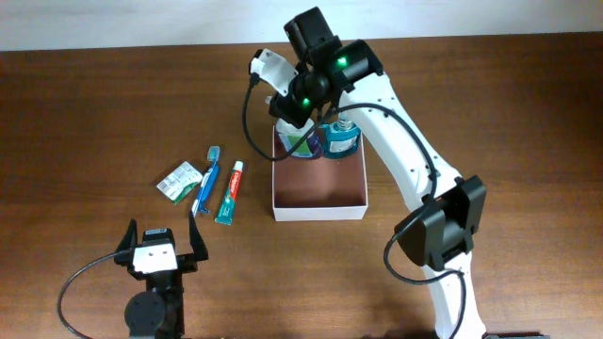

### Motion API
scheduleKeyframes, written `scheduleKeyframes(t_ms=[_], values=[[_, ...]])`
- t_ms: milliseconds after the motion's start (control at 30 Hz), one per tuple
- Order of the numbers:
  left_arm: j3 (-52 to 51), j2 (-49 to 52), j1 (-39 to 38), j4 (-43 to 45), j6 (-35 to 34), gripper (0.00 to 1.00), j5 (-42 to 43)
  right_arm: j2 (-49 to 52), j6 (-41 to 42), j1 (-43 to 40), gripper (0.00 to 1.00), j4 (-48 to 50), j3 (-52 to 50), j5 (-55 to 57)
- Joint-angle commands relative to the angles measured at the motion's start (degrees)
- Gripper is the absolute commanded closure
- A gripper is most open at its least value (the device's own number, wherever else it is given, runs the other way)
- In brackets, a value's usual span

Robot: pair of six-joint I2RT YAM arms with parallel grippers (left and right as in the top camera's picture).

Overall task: Pack container
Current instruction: 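Lower the soap bottle beside the mouthwash and open the right gripper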

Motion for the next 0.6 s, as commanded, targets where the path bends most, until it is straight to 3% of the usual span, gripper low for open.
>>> scheduleKeyframes(t_ms=[0,567], values=[[-0.28,-0.48,0.35,0.00,1.11,0.01,-0.02,-0.33,-0.44,0.46,0.79,1.38,0.96,-1.60],[-0.28,-0.48,0.35,0.00,1.09,0.01,-0.02,4.28,-0.44,0.39,0.79,1.77,0.92,-1.57]])
